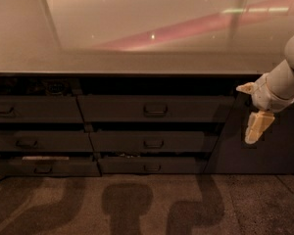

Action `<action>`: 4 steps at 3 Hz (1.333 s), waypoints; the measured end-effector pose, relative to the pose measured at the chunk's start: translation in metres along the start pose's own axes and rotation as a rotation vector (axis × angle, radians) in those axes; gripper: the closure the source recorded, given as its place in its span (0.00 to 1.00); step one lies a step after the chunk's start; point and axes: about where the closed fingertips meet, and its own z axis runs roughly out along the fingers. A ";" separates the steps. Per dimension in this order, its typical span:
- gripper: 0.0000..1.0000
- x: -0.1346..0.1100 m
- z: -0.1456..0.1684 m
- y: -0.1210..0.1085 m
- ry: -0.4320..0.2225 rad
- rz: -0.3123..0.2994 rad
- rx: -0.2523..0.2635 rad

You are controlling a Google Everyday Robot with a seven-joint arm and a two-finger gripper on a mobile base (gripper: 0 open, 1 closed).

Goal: Open top drawer

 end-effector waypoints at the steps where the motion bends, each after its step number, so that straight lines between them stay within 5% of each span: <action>1: 0.00 0.000 0.000 0.000 0.000 0.000 0.000; 2: 0.00 0.001 -0.001 0.001 -0.085 -0.023 -0.022; 3: 0.00 0.001 -0.004 0.005 -0.266 -0.097 -0.066; 4: 0.00 -0.004 -0.012 0.002 -0.289 -0.154 -0.060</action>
Offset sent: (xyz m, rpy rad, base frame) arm -0.0062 -0.0080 0.0095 0.2372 0.0192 0.1494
